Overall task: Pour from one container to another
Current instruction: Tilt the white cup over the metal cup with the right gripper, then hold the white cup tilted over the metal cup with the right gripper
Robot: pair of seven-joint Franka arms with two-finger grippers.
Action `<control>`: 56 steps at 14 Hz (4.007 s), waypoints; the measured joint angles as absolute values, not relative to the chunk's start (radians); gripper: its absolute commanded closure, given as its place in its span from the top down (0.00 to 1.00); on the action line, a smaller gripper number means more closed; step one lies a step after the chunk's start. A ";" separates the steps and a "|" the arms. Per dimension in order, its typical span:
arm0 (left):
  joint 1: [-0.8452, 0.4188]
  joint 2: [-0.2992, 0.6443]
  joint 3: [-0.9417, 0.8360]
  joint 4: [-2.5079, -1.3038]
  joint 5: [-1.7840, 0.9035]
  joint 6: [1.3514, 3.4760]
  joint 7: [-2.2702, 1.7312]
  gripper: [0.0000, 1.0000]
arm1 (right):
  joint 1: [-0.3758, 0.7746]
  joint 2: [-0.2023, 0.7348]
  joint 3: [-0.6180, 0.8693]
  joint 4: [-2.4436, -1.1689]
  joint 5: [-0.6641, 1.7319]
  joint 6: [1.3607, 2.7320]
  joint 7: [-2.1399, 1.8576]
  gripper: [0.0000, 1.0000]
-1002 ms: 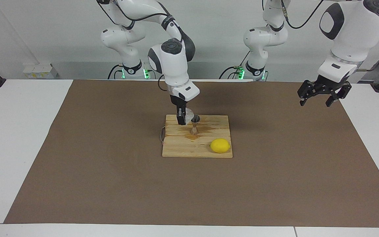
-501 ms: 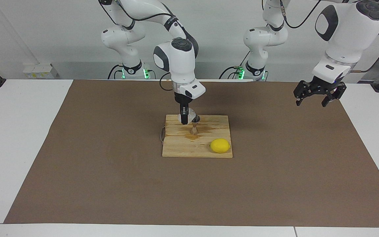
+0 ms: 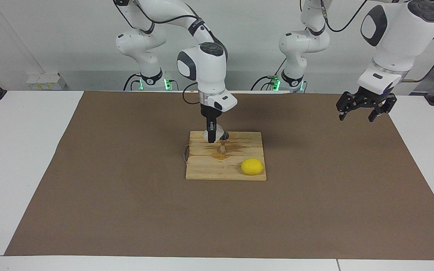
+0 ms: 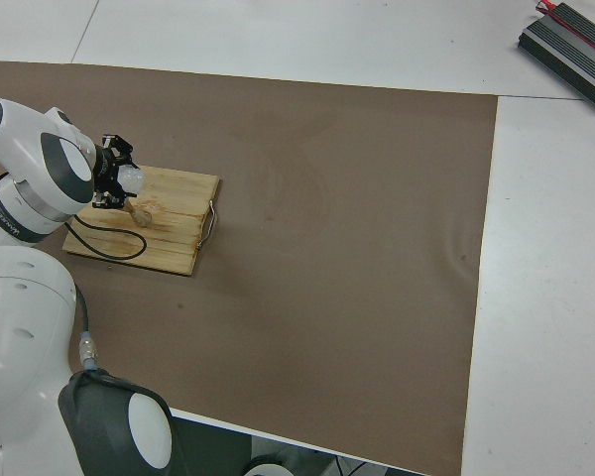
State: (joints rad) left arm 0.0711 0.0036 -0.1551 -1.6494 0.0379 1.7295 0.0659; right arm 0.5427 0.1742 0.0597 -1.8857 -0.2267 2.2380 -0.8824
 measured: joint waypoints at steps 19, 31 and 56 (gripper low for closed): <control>0.056 -0.006 -0.145 -1.649 0.038 1.730 0.066 1.00 | 0.595 0.177 0.060 -1.878 -0.433 2.156 -0.794 0.00; 0.028 -0.007 -0.106 -1.649 0.038 1.727 0.071 1.00 | 0.613 0.174 0.061 -1.866 -0.466 2.111 -0.794 0.00; 0.031 -0.017 -0.088 -1.599 0.034 1.658 0.158 1.00 | 0.620 0.169 0.065 -1.858 -0.395 2.103 -0.673 0.00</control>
